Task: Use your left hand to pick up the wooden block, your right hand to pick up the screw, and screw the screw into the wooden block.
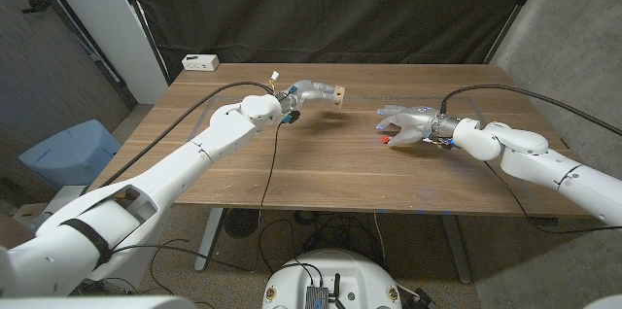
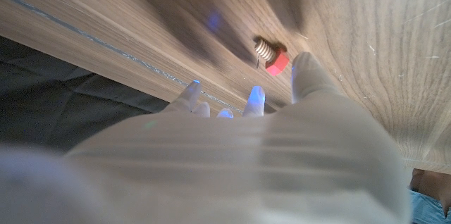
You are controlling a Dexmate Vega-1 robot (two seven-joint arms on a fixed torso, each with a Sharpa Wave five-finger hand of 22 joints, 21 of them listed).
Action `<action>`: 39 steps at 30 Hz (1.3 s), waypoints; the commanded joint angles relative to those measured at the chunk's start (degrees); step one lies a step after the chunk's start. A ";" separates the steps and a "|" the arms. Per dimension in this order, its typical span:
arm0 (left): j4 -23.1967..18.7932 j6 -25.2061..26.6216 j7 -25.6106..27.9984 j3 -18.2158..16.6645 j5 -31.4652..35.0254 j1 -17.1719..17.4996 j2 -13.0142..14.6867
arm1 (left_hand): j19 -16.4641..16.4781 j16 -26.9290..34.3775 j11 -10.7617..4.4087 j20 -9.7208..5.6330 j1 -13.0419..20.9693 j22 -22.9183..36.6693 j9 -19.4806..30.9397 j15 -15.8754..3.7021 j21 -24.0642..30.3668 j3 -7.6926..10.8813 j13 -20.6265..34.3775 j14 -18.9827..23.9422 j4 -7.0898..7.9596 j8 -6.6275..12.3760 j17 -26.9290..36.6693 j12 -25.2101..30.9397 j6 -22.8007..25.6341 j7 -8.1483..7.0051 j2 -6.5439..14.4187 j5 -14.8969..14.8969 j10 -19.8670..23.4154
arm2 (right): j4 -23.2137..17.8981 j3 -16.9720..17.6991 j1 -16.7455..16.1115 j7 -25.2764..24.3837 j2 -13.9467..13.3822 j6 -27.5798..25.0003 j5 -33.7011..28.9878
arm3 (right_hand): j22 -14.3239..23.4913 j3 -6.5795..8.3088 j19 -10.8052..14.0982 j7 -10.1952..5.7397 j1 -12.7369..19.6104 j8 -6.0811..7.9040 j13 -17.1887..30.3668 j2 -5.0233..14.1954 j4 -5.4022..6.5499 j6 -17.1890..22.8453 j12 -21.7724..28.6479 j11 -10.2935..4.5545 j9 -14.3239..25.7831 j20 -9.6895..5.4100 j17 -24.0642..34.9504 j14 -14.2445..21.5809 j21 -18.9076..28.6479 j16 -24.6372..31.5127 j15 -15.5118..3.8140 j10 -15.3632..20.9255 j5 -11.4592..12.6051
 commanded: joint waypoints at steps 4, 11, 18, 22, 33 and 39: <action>0.16 0.55 -0.26 0.18 0.58 -0.15 0.18 | -0.22 0.24 0.11 0.02 -0.23 0.13 0.11 -2.60 0.44 -0.12 0.08 -0.23 0.05 0.20 -0.04 -0.11 0.44 -0.22 0.32 0.22 -0.09 | 2.33 -1.36 1.41 0.90 1.24 0.13 0.60 | 0.14 -0.01 0.51 -0.06 0.18 0.38 0.34 -0.42 0.34 0.61 0.07 -0.16 0.35 0.03 0.33 0.43 0.01 0.30 -2.97 -0.33 0.41; -0.20 0.99 -0.19 0.27 0.67 -0.08 0.26 | -0.24 0.28 0.11 0.07 -0.26 0.13 0.11 -2.50 0.45 -0.11 0.10 -0.24 0.07 0.20 -0.03 -0.17 0.43 -0.23 0.44 0.24 -0.07 | 2.63 -1.31 1.45 1.75 1.57 -0.06 2.13 | 0.16 -0.35 0.53 0.03 -0.43 0.80 0.35 -0.76 0.79 1.30 0.03 0.02 0.58 0.03 0.47 0.21 -0.05 0.23 -2.70 -0.58 0.36; -0.04 0.58 -0.64 0.33 0.57 -0.03 0.29 | -0.26 0.31 0.11 0.02 -0.32 0.14 0.11 -2.53 0.47 -0.13 0.11 -0.23 0.10 0.23 -0.03 -0.23 0.50 -0.22 0.52 0.26 -0.06 | 3.04 -1.48 1.77 1.82 1.84 0.31 2.55 | 0.18 -0.64 0.57 0.04 -0.97 1.18 0.36 -0.99 1.13 1.91 0.07 0.15 0.78 0.12 0.59 0.07 -0.08 0.20 -2.51 -0.63 0.34; 0.11 0.38 -0.71 0.36 0.60 -0.03 0.22 | -0.29 0.33 0.10 0.04 -0.34 0.14 0.11 -2.55 0.47 -0.14 0.12 -0.21 0.09 0.26 -0.03 -0.25 0.58 -0.24 0.54 0.26 -0.03 | 3.29 -1.56 1.97 1.85 2.09 0.33 2.79 | 0.19 -0.75 0.69 0.04 -1.20 1.42 0.37 -1.06 1.28 2.32 0.14 0.22 0.89 0.26 0.63 0.06 -0.06 0.22 -2.54 -0.51 0.34; 0.54 0.28 -1.07 0.54 0.69 -0.25 0.08 | -0.35 0.39 0.10 0.01 -0.36 0.14 0.11 -2.54 0.48 -0.15 0.15 -0.17 0.08 0.28 -0.04 -0.34 0.63 -0.35 0.63 0.28 -0.01 | 4.53 -2.13 2.82 0.99 2.87 1.20 2.39 | 0.21 -0.93 1.06 0.09 -1.36 2.56 0.37 -1.09 1.44 4.39 0.30 0.20 1.31 0.48 0.67 0.32 0.00 0.31 -2.41 -0.18 0.44; 0.44 0.30 -1.03 0.45 0.62 -0.10 0.14 | -0.36 0.42 0.11 0.04 -0.41 0.14 0.11 -2.53 0.49 -0.16 0.16 -0.14 0.10 0.28 -0.03 -0.39 0.64 -0.26 0.72 0.29 -0.01 | 4.92 -2.36 2.93 0.32 3.06 1.45 2.07 | 0.22 -0.69 1.39 0.08 -0.62 3.43 0.38 -0.75 1.23 5.92 0.45 0.18 1.63 0.47 0.61 0.75 0.05 0.42 -2.55 0.26 0.63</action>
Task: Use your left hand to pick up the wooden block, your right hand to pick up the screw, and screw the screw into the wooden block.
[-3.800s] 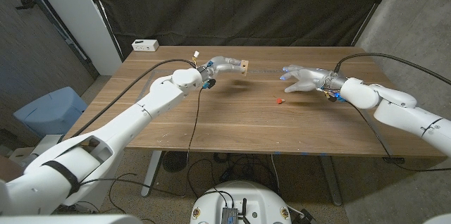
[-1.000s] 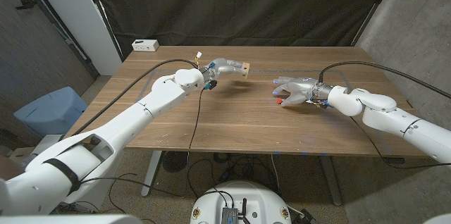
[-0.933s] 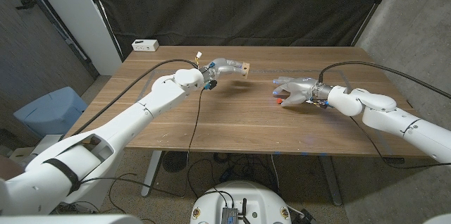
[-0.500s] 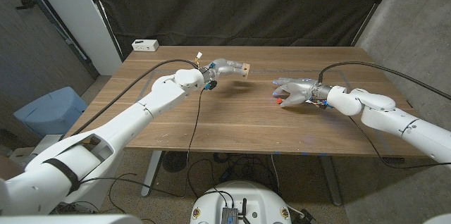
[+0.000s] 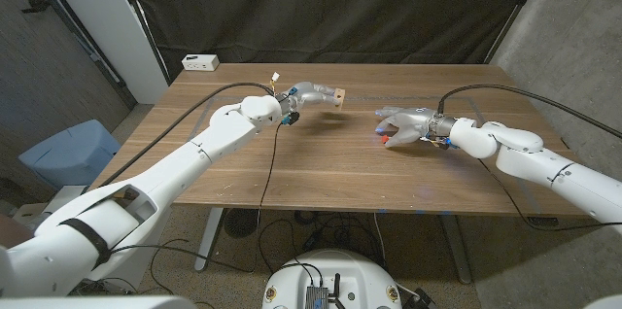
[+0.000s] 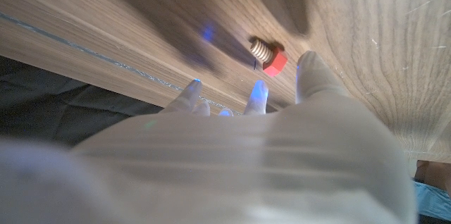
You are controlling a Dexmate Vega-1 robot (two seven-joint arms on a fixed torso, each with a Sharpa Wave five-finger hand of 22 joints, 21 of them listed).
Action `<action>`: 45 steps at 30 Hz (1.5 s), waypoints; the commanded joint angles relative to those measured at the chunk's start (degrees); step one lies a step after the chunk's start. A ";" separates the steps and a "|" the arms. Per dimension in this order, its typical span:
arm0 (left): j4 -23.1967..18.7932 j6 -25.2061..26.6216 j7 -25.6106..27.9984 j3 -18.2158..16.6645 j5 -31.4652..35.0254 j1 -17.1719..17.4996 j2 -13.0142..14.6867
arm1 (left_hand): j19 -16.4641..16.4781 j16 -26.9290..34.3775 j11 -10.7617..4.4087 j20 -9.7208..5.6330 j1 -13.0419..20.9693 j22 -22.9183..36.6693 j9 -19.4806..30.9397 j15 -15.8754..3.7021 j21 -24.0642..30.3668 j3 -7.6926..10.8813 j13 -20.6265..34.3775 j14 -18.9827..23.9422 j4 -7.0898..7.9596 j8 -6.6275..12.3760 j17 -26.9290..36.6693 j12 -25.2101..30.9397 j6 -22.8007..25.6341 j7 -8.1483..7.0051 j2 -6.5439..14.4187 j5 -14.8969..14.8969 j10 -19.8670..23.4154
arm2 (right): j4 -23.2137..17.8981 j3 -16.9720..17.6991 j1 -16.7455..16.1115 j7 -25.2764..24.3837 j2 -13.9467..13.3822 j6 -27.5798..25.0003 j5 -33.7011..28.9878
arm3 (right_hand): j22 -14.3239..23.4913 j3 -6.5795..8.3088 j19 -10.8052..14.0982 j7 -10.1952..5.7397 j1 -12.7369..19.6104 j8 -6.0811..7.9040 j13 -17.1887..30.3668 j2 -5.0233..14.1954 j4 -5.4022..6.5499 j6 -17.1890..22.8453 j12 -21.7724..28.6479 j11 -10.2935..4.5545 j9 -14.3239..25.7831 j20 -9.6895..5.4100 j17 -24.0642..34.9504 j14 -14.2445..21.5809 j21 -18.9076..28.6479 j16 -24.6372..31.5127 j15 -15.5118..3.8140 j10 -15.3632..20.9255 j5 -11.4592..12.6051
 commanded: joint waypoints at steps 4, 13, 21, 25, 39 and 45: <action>0.11 -0.06 -0.23 0.02 -0.10 0.03 0.00 | -0.34 0.23 0.11 0.01 -0.16 0.13 0.10 -2.58 0.51 -0.10 0.17 -0.15 0.19 0.24 -0.03 -0.43 0.53 -0.13 0.45 0.33 -0.02 | 1.15 -0.51 0.32 -1.84 0.57 0.78 -0.65 | 0.23 0.59 1.10 -0.01 1.31 1.67 0.09 0.51 -0.14 2.44 0.54 -0.30 0.60 -0.14 0.01 0.85 0.11 0.49 -2.80 0.93 0.81; 0.05 0.03 -0.35 0.19 -0.07 -0.02 -0.13 | -0.33 0.29 0.09 0.02 -0.22 0.13 0.10 -2.57 0.53 -0.12 0.19 -0.05 0.19 0.25 -0.03 -0.50 0.55 -0.12 0.55 0.35 0.03 | 1.84 -0.77 0.44 -2.46 0.50 1.24 -1.03 | 0.24 0.79 1.47 -0.09 2.30 2.37 0.10 0.64 -0.39 3.46 0.64 -0.73 0.91 -0.19 -0.02 1.24 0.14 0.52 -3.20 1.37 1.08; -0.09 -0.03 -0.39 0.30 -0.04 -0.03 -0.22 | -0.21 0.33 0.10 -0.01 -0.32 0.14 0.10 -2.49 0.59 -0.14 0.22 -0.02 0.24 0.23 -0.02 -0.55 0.52 0.03 0.70 0.38 0.07 | 2.54 -0.88 0.44 -3.89 0.54 1.75 -1.61 | 0.25 0.91 1.76 -0.13 2.96 2.78 0.10 0.87 -0.43 3.91 0.64 -1.04 1.14 -0.24 0.00 1.59 0.17 0.59 -3.59 1.56 1.31; -0.16 0.48 -0.16 0.41 0.00 -0.14 -0.44 | -0.18 0.35 0.10 -0.07 -0.34 0.14 0.10 -2.50 0.61 -0.15 0.23 0.00 0.24 0.26 -0.02 -0.58 0.59 0.03 0.72 0.39 0.07 | 2.84 -0.96 0.54 -4.32 0.54 2.01 -1.84 | 0.25 0.97 1.97 -0.12 3.28 3.01 0.10 1.00 -0.44 4.23 0.71 -1.22 1.25 -0.28 0.01 1.75 0.20 0.62 -3.69 1.81 1.42; 0.68 0.40 -0.44 0.62 -0.13 -0.47 -0.89 | -0.13 0.38 0.11 -0.01 -0.39 0.14 0.11 -2.41 0.63 -0.15 0.25 0.02 0.24 0.22 -0.01 -0.69 0.53 0.11 0.91 0.43 0.03 | 3.71 -1.24 0.86 -5.37 0.95 2.46 -2.12 | 0.27 0.86 2.69 0.03 4.24 5.05 0.11 1.27 -0.24 7.43 0.91 -1.43 2.06 -0.54 0.08 2.60 0.21 0.73 -4.14 2.96 1.83; 0.67 0.32 -0.41 0.58 -0.23 -0.33 -0.84 | -0.09 0.41 0.11 0.00 -0.38 0.14 0.11 -2.35 0.65 -0.15 0.26 0.07 0.22 0.29 -0.01 -0.73 0.72 0.15 0.97 0.45 0.01 | 3.53 -1.38 0.90 -5.32 1.02 2.26 -2.29 | 0.28 0.72 2.78 -0.01 4.47 5.88 0.12 1.29 -0.16 8.76 0.89 -1.36 2.37 -0.54 0.11 2.79 0.16 0.72 -4.22 3.17 1.93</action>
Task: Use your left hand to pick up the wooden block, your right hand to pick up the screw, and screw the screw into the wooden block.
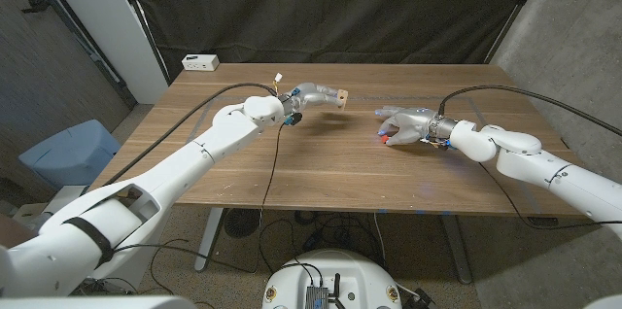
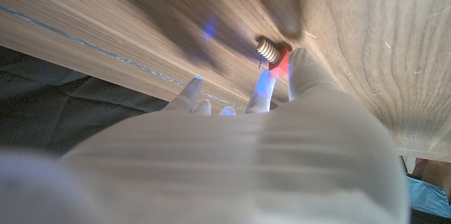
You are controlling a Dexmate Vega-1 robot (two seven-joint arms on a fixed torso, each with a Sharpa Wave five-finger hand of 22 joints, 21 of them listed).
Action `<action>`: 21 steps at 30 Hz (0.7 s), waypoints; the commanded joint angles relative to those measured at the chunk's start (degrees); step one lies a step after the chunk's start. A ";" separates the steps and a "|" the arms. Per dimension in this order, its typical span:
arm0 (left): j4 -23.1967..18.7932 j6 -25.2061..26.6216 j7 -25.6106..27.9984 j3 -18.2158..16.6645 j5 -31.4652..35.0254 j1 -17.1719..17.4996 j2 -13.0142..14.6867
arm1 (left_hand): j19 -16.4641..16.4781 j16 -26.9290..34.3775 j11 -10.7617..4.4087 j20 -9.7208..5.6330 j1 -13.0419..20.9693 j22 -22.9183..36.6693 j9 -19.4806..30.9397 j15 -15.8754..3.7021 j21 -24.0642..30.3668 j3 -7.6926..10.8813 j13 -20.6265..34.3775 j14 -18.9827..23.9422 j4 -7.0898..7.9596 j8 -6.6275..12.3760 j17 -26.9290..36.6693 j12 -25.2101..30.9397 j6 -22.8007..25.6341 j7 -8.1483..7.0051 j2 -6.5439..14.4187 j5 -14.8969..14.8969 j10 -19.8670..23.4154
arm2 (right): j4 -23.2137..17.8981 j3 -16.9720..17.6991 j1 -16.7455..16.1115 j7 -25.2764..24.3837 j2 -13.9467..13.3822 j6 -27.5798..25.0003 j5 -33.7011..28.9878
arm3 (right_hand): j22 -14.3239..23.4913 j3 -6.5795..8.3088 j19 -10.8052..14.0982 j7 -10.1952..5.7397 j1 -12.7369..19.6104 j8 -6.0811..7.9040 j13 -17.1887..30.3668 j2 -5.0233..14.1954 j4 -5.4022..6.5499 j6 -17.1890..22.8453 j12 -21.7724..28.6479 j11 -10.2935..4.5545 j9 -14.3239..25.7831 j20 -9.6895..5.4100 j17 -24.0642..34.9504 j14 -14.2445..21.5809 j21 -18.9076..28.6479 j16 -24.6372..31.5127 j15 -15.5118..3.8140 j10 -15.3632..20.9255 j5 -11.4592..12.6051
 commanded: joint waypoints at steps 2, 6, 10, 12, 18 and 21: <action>0.28 -0.22 -0.15 -0.04 -0.30 0.12 -0.08 | -0.06 0.41 0.11 0.00 0.09 0.14 0.12 -2.37 0.22 0.00 0.12 0.07 0.36 0.30 -0.02 -0.29 0.29 0.07 0.51 0.47 0.01 | 0.19 -0.34 0.20 -0.56 0.31 -0.03 -0.47 | 0.28 0.22 0.52 0.04 0.88 0.76 0.13 0.08 0.33 1.05 0.23 -0.22 0.31 -0.29 0.12 0.49 0.17 0.28 -3.92 0.44 0.28; -0.22 0.44 0.15 -0.11 -0.34 0.30 0.12 | -0.03 0.40 0.11 0.03 0.06 0.14 0.12 -2.33 0.23 -0.02 0.12 0.04 0.35 0.25 -0.02 -0.33 0.18 0.12 0.52 0.47 -0.01 | 0.06 -0.37 0.11 -0.78 0.38 -0.21 -0.58 | 0.28 0.18 0.58 0.05 1.01 1.11 0.14 0.11 0.35 1.60 0.21 -0.25 0.44 -0.27 0.12 0.65 0.16 0.31 -4.00 0.51 0.32; -0.44 0.40 0.24 -0.19 -0.37 0.47 0.28 | -0.05 0.40 0.11 0.06 0.06 0.14 0.12 -2.34 0.22 -0.02 0.10 0.02 0.34 0.26 -0.02 -0.39 0.21 0.13 0.55 0.48 -0.05 | -0.16 -0.40 0.01 -0.91 0.39 -0.41 -0.74 | 0.29 0.16 0.79 0.04 1.16 1.44 0.14 0.21 0.37 2.08 0.25 -0.22 0.58 -0.29 0.14 0.77 0.20 0.33 -4.05 0.73 0.36; -0.38 0.04 0.04 -0.23 -0.47 0.53 0.34 | -0.10 0.41 0.11 0.08 0.05 0.14 0.12 -2.36 0.20 -0.03 0.09 0.03 0.34 0.27 -0.02 -0.41 0.25 0.20 0.57 0.48 -0.06 | -0.15 -0.42 -0.01 -1.12 0.42 -0.40 -0.82 | 0.29 0.13 0.87 0.04 1.25 1.67 0.14 0.22 0.38 2.41 0.31 -0.30 0.68 -0.31 0.15 0.82 0.21 0.33 -4.03 0.97 0.37; -0.43 -0.09 -0.08 -0.27 -0.60 0.64 0.42 | -0.06 0.43 0.12 0.08 -0.02 0.14 0.12 -2.31 0.22 -0.03 0.07 0.04 0.38 0.28 0.00 -0.48 0.29 0.17 0.69 0.50 -0.10 | -0.07 -0.52 -0.03 -1.64 0.50 -0.49 -1.22 | 0.29 0.12 1.01 0.05 1.57 2.28 0.15 0.41 0.40 3.31 0.37 -0.47 0.93 -0.37 0.18 1.09 0.20 0.38 -4.26 1.35 0.43; -0.53 0.23 0.08 -0.26 -0.59 0.64 0.41 | -0.07 0.45 0.12 0.01 -0.04 0.14 0.12 -2.31 0.21 -0.05 0.07 0.09 0.37 0.29 -0.01 -0.49 0.31 0.21 0.69 0.50 -0.07 | 0.15 -0.60 0.04 -1.90 0.60 -0.39 -1.35 | 0.30 0.09 1.24 0.04 1.74 2.62 0.15 0.48 0.40 3.77 0.42 -0.43 1.09 -0.39 0.20 1.30 0.24 0.44 -4.29 1.63 0.44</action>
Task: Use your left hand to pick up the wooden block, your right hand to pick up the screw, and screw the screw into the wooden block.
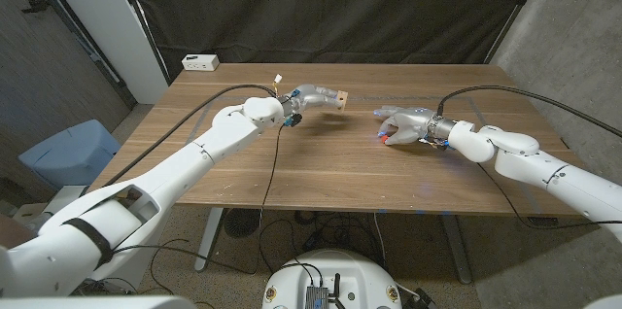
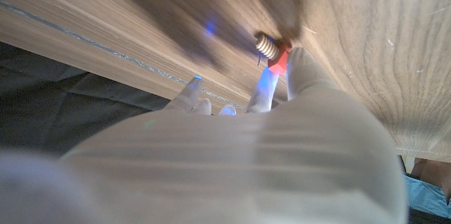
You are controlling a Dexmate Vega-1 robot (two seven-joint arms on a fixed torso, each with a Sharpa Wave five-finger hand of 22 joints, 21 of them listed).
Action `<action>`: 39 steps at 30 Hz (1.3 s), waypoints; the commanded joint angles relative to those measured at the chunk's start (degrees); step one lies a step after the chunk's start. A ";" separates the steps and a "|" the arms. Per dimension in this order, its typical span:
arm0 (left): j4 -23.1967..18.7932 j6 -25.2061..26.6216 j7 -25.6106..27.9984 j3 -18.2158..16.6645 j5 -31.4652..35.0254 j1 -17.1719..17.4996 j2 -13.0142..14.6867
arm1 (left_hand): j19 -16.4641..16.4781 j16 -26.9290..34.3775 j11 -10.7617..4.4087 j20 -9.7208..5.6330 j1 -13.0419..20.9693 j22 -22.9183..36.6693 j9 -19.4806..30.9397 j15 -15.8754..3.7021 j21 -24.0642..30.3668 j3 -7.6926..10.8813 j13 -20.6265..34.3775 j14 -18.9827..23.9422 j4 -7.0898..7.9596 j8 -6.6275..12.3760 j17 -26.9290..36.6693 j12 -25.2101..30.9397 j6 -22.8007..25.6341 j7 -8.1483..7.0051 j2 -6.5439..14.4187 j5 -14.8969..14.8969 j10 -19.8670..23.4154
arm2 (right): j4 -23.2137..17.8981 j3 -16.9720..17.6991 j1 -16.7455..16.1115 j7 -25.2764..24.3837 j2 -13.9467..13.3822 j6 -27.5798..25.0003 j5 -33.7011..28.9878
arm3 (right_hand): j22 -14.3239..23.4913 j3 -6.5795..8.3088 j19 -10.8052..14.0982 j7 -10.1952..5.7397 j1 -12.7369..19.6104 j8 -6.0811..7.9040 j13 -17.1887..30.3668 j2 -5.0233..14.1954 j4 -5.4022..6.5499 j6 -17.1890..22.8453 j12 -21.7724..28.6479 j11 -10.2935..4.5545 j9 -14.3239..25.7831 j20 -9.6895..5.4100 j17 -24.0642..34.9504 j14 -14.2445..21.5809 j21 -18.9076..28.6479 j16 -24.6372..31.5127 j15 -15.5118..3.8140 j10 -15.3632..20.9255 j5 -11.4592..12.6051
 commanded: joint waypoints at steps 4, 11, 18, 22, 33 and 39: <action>0.01 -0.22 -0.16 -0.09 -0.27 0.14 0.12 | -0.05 0.26 0.12 -0.03 -0.07 0.14 0.10 -2.31 0.22 0.01 0.08 0.23 0.45 0.35 -0.01 -0.07 0.46 0.19 0.71 0.37 -0.06 | 0.45 -0.31 0.06 -1.14 0.37 -0.04 -0.65 | 0.30 0.12 0.69 0.07 0.79 0.97 0.15 0.12 0.30 1.34 0.47 -0.15 0.48 -0.09 0.21 0.88 0.26 0.47 -4.35 1.03 0.24; 0.79 -0.12 -0.44 0.21 -0.23 -0.35 -0.32 | 0.01 0.23 0.13 -0.01 -0.14 0.14 0.10 -2.20 0.24 -0.03 0.08 0.15 0.45 0.32 -0.01 -0.13 0.42 0.26 0.74 0.38 -0.08 | 0.56 -0.44 0.11 -0.96 0.42 -0.29 -0.56 | 0.30 0.02 1.05 0.08 0.97 1.54 0.15 0.17 0.34 2.11 0.55 -0.17 0.74 -0.27 0.24 1.15 0.32 0.52 -4.46 1.53 0.25; 1.63 -0.50 -0.83 0.42 -0.14 -0.79 -0.64 | 0.02 0.24 0.13 -0.02 -0.22 0.14 0.09 -2.18 0.24 -0.07 0.09 0.19 0.45 0.32 -0.02 -0.17 0.43 0.16 0.73 0.38 -0.09 | 0.45 -0.48 0.10 -0.83 0.33 -0.58 -0.56 | 0.30 -0.03 1.18 0.07 1.12 1.85 0.15 0.29 0.38 2.43 0.46 -0.03 0.91 -0.29 0.28 1.23 0.31 0.52 -4.50 1.50 0.26; 2.07 -0.78 -1.01 0.45 -0.15 -0.97 -0.81 | 0.03 0.22 0.13 -0.05 -0.22 0.14 0.09 -2.19 0.25 -0.08 0.10 0.15 0.43 0.34 -0.02 -0.19 0.49 0.23 0.73 0.38 -0.09 | 0.19 -0.40 0.03 -0.75 0.22 -0.86 -0.54 | 0.30 -0.08 1.20 0.06 1.20 1.89 0.16 0.26 0.37 2.28 0.35 -0.10 1.00 -0.30 0.29 1.24 0.28 0.50 -4.47 1.37 0.26; 2.35 -0.60 -1.12 0.55 -0.16 -1.09 -1.01 | 0.07 0.30 0.15 0.06 -0.26 0.15 0.10 -2.19 0.26 -0.08 0.10 0.30 0.44 0.26 -0.01 -0.27 0.33 0.33 0.90 0.40 -0.15 | -0.70 -0.03 -0.31 -0.40 -0.27 -1.38 -0.19 | 0.32 -0.66 1.14 0.07 0.69 0.67 0.18 -0.09 0.75 -1.44 -0.16 0.19 1.07 -0.25 0.60 0.94 0.10 0.41 -4.28 0.49 0.18; 2.12 -1.06 -1.34 0.52 -0.27 -0.76 -0.83 | 0.09 0.30 0.16 0.05 -0.25 0.15 0.10 -2.21 0.26 -0.09 0.11 0.31 0.41 0.27 -0.02 -0.31 0.36 0.28 0.91 0.41 -0.18 | -1.89 0.41 -1.03 -0.20 -0.92 -2.01 -0.06 | 0.33 -1.00 0.97 0.03 0.28 -0.11 0.20 -0.34 0.94 -3.52 -0.35 0.47 1.00 -0.16 0.71 0.68 -0.02 0.31 -4.18 0.00 0.13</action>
